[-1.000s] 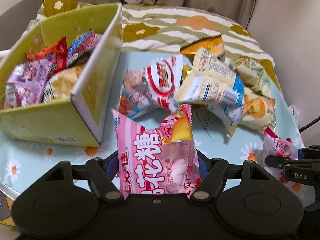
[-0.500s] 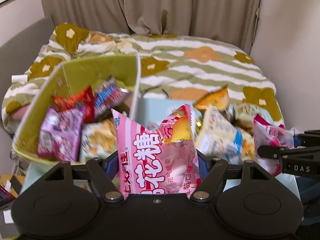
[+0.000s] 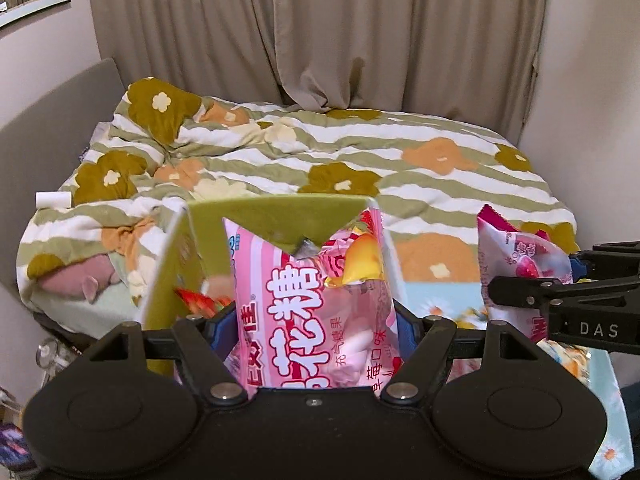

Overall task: Organize snacks
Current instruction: 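Lift both pink bags and carry them over the cardboard box, then lower both pink bags into the box and open both grippers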

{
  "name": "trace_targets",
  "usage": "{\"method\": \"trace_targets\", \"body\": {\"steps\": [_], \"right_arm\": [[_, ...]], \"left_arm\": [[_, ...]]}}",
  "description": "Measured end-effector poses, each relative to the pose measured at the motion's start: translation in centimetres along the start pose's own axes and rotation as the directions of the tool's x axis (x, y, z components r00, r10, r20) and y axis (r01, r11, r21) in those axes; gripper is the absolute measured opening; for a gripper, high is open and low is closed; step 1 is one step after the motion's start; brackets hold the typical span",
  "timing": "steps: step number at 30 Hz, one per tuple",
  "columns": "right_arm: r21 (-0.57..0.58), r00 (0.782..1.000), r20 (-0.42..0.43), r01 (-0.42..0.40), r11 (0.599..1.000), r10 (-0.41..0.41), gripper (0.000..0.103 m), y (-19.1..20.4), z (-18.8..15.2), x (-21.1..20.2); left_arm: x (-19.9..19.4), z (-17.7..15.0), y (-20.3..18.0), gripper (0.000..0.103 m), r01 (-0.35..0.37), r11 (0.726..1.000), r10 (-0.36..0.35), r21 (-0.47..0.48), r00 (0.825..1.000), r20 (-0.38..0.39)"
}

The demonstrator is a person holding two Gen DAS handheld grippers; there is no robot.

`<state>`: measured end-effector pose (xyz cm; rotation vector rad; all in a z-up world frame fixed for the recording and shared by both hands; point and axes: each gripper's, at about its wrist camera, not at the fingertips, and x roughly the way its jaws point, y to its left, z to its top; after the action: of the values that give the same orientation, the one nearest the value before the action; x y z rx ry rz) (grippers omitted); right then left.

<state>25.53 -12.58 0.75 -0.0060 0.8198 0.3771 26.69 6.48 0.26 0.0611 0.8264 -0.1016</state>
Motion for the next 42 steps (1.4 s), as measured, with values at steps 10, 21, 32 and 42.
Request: {"method": "trace_targets", "body": {"steps": [10,21,32,42], "right_arm": [[0.054,0.999,-0.022,0.035,0.998,-0.034,0.054,4.8,6.1,7.3],[0.154,0.989,-0.083,0.132,0.979,-0.12,0.054,5.3,7.5,13.4],[0.175,0.99,-0.122,0.095,0.98,-0.074,0.055,4.8,7.3,15.1],[0.134,0.99,-0.142,0.024,0.991,-0.004,0.056,5.6,9.5,17.4]], "left_arm": [[7.5,4.8,7.2,0.077,0.039,0.999,-0.037,0.024,0.997,-0.064],[16.6,5.8,9.8,0.1,0.076,0.993,-0.062,0.084,0.985,-0.164],[14.9,3.9,10.1,0.102,0.043,0.995,-0.027,0.09,0.985,-0.17],[12.5,3.2,10.0,0.102,-0.008,0.999,0.015,0.048,0.987,-0.158]]}}
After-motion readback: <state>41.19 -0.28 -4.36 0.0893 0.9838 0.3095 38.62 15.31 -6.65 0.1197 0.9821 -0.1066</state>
